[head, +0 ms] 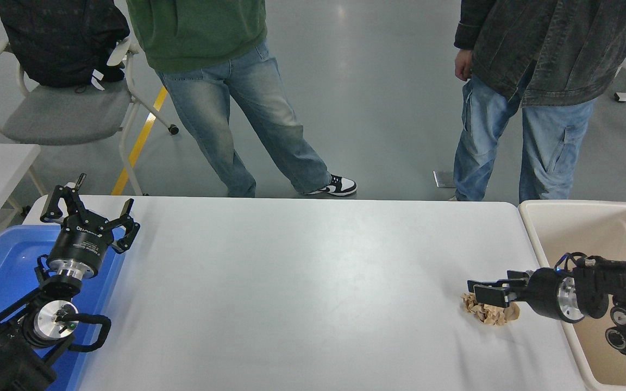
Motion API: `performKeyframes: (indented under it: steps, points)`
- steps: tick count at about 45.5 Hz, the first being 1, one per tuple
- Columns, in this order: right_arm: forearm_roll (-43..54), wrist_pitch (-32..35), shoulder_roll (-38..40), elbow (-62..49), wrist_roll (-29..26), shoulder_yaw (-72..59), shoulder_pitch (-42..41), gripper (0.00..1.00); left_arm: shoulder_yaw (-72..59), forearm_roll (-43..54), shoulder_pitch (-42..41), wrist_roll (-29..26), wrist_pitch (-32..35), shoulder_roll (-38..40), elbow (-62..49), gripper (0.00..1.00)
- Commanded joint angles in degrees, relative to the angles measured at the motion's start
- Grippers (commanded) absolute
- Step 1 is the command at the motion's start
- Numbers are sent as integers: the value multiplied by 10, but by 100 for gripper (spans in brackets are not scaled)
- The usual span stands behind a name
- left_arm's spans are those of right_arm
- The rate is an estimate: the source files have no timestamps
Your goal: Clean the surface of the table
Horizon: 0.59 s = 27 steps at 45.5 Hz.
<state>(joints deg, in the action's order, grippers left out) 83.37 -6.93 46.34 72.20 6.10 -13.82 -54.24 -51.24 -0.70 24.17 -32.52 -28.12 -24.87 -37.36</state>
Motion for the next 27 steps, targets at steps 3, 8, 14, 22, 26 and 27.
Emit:
performKeyframes:
  steps: [3, 8, 14, 22, 26, 27]
  points:
    - [59, -14, -13, -42, 20, -11, 7, 99, 0, 0, 0, 0, 0, 0, 0, 99]
    - [71, -16, -13, -48, 31, -11, 6, 99, 0, 0, 0, 0, 0, 0, 0, 99]
    - [83, -16, -12, -48, 44, -17, 8, 99, 0, 0, 0, 0, 0, 0, 0, 99]
    - [84, -23, -13, -48, 49, -43, 10, 99, 0, 0, 0, 0, 0, 0, 0, 99]
    - [84, -30, -13, -49, 49, -44, 14, 99, 0, 0, 0, 0, 0, 0, 0, 99]
    - [84, -31, -13, -50, 49, -44, 16, 99, 0, 0, 0, 0, 0, 0, 0, 99]
